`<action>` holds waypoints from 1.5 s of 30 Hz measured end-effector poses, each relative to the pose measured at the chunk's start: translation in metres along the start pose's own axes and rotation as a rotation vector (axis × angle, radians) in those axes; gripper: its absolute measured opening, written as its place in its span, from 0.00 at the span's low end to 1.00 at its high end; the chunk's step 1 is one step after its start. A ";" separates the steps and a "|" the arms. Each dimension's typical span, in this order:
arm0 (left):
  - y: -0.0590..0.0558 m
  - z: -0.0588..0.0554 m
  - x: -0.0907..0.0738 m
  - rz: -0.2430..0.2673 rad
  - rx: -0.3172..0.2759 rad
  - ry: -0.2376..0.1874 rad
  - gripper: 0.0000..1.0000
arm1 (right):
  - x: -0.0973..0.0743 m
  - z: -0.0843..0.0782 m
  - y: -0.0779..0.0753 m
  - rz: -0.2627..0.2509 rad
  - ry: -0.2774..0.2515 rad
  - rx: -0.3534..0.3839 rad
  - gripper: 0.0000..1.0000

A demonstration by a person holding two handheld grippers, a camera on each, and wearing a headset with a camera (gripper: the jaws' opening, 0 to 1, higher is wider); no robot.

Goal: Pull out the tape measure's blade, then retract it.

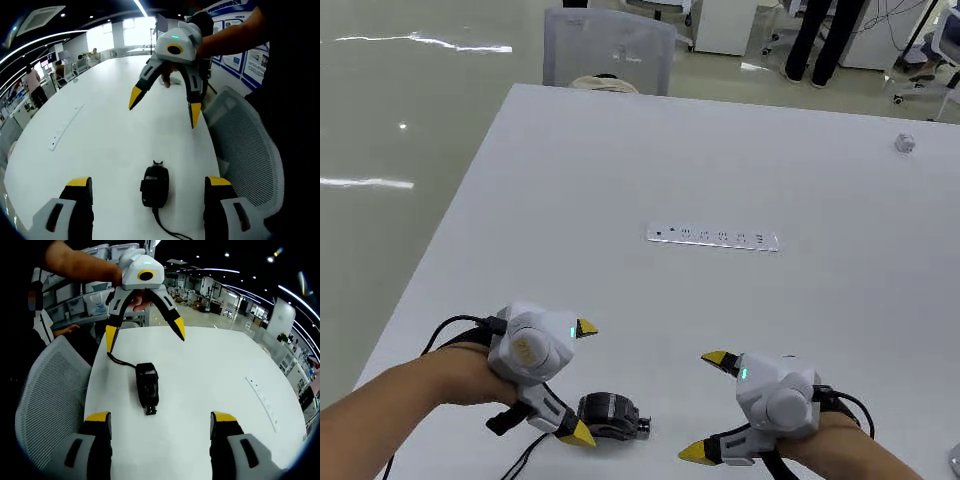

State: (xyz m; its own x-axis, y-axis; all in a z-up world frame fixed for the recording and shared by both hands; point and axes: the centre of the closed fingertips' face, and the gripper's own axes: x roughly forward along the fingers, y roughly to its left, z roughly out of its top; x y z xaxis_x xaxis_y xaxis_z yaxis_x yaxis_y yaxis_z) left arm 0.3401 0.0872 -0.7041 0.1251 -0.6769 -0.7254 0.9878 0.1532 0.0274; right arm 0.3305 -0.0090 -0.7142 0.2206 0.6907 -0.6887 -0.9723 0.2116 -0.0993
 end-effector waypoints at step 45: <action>-0.017 -0.044 0.073 -0.071 0.089 0.219 0.32 | 0.083 -0.014 0.014 0.190 0.157 -0.080 0.55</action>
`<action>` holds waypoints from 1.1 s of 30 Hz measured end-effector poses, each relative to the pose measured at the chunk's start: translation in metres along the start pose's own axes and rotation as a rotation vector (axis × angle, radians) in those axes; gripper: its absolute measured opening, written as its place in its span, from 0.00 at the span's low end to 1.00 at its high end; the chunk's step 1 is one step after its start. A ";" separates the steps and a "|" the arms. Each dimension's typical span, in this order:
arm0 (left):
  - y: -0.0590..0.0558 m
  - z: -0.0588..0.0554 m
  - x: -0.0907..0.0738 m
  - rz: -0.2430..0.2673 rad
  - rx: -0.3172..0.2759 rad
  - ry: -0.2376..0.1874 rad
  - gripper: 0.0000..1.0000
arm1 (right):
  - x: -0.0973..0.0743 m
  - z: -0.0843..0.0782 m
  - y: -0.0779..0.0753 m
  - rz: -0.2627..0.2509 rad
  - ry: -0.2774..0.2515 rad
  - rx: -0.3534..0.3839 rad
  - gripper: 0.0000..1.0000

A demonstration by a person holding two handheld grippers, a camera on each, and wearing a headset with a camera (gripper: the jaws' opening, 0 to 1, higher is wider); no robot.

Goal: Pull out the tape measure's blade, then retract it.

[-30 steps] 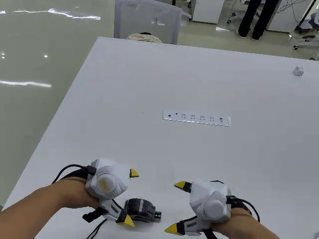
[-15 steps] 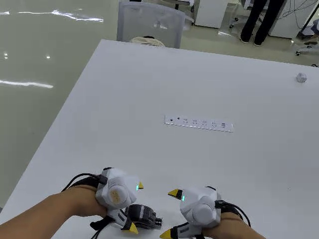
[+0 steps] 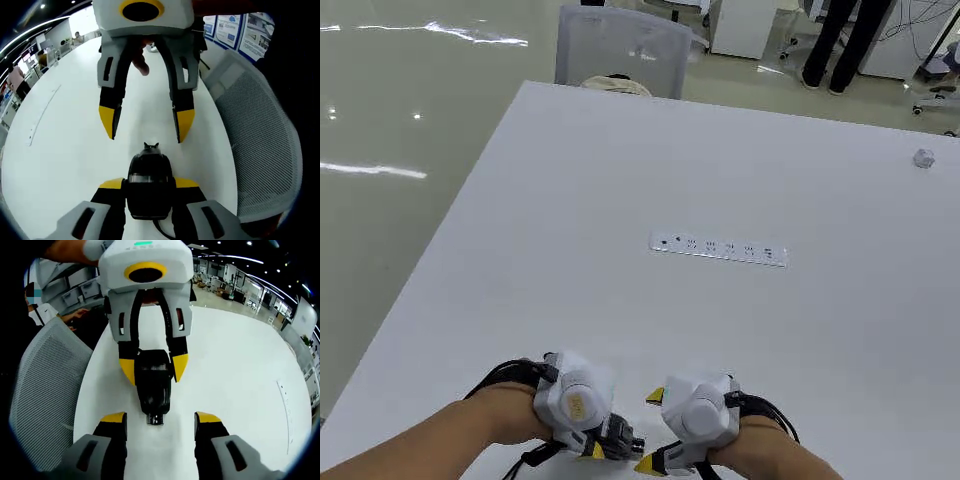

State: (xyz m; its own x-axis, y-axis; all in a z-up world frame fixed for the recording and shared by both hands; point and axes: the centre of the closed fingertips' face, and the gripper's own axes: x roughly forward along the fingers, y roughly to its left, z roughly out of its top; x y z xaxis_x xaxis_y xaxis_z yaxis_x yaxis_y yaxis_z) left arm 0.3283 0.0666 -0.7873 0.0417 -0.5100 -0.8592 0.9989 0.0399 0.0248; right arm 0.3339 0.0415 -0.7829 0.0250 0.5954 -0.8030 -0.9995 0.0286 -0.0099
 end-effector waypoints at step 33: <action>0.003 -0.001 -0.002 -0.001 -0.056 -0.054 0.32 | 0.038 -0.028 0.012 0.106 0.207 -0.024 0.18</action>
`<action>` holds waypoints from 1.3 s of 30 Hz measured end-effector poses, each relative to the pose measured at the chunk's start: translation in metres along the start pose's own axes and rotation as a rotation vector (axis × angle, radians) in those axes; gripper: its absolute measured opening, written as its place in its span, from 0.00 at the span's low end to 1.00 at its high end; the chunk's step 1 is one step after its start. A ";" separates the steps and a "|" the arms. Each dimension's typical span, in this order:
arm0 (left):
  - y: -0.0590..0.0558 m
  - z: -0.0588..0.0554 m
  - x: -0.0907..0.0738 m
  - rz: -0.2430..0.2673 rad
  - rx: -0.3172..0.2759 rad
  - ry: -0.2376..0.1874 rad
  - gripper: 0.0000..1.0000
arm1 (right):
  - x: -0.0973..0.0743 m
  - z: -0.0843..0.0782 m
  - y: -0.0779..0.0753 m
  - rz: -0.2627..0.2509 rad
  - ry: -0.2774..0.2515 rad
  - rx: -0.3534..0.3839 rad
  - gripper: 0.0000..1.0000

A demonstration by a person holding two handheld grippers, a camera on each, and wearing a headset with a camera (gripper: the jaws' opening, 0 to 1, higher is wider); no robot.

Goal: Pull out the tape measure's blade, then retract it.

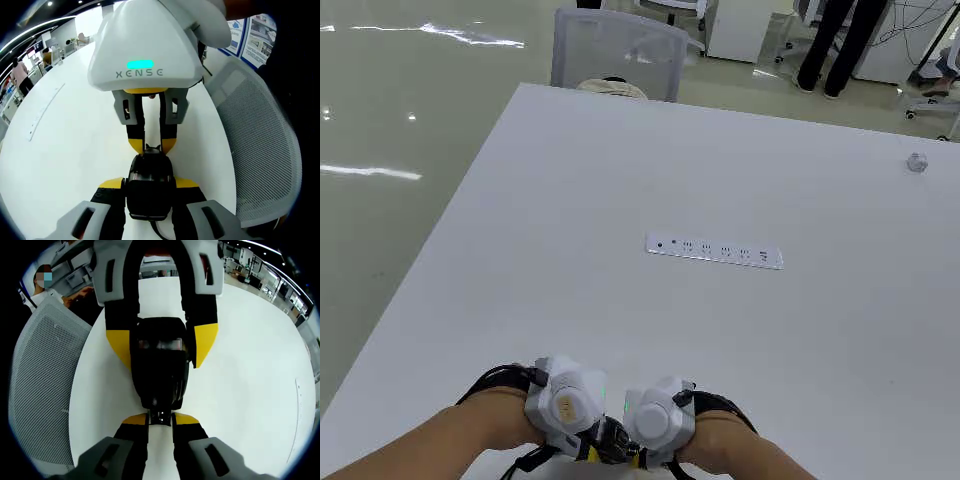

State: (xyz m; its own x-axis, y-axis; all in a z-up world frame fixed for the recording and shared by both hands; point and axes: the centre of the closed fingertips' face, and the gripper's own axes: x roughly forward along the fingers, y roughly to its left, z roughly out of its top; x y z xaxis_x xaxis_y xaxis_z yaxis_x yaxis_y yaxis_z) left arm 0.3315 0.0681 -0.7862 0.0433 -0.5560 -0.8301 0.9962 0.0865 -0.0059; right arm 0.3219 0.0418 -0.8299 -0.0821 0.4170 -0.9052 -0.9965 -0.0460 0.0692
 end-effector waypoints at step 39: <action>0.002 0.000 0.000 0.013 -0.033 -0.027 0.32 | -0.006 -0.015 -0.006 -0.052 0.039 0.069 0.12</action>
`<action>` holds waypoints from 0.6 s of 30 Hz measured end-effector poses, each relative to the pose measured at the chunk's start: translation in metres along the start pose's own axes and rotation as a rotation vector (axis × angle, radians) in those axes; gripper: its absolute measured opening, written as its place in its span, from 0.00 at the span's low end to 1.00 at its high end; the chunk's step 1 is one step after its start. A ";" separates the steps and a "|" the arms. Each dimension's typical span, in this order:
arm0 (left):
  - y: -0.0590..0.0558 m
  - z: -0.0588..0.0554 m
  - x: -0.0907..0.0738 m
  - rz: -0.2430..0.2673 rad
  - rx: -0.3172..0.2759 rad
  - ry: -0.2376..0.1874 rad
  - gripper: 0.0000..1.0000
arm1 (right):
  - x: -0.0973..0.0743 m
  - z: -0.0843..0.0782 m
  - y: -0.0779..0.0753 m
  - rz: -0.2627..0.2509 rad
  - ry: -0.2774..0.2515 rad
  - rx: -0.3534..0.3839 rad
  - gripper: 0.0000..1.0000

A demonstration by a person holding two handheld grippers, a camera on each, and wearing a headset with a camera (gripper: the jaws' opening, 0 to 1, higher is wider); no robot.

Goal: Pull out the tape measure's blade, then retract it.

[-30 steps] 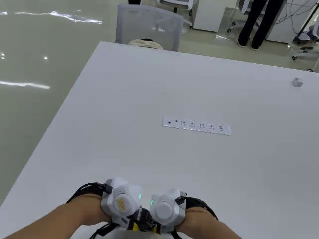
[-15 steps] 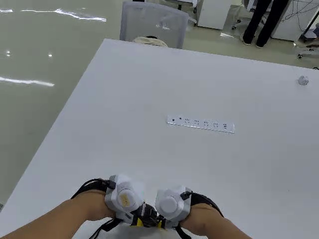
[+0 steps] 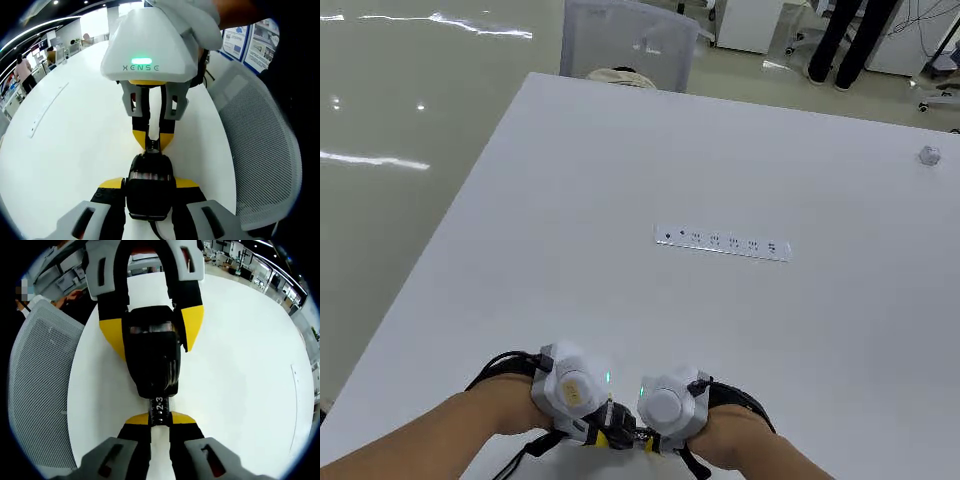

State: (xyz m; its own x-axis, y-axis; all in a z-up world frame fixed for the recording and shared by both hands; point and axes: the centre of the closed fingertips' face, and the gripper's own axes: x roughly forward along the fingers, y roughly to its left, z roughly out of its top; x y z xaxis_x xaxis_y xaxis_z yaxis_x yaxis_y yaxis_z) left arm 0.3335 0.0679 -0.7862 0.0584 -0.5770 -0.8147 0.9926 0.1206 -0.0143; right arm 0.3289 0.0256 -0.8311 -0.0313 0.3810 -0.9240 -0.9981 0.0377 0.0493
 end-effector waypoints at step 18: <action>0.001 0.000 0.000 0.001 0.004 0.007 0.32 | -0.006 -0.013 0.000 -0.005 0.007 0.028 0.12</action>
State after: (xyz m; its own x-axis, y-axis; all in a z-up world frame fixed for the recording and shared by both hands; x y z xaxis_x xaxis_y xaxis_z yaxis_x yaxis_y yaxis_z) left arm 0.3343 0.0681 -0.7867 0.0585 -0.5716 -0.8185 0.9929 0.1181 -0.0115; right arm 0.3285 0.0110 -0.8305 -0.0263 0.3743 -0.9269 -0.9964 0.0654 0.0546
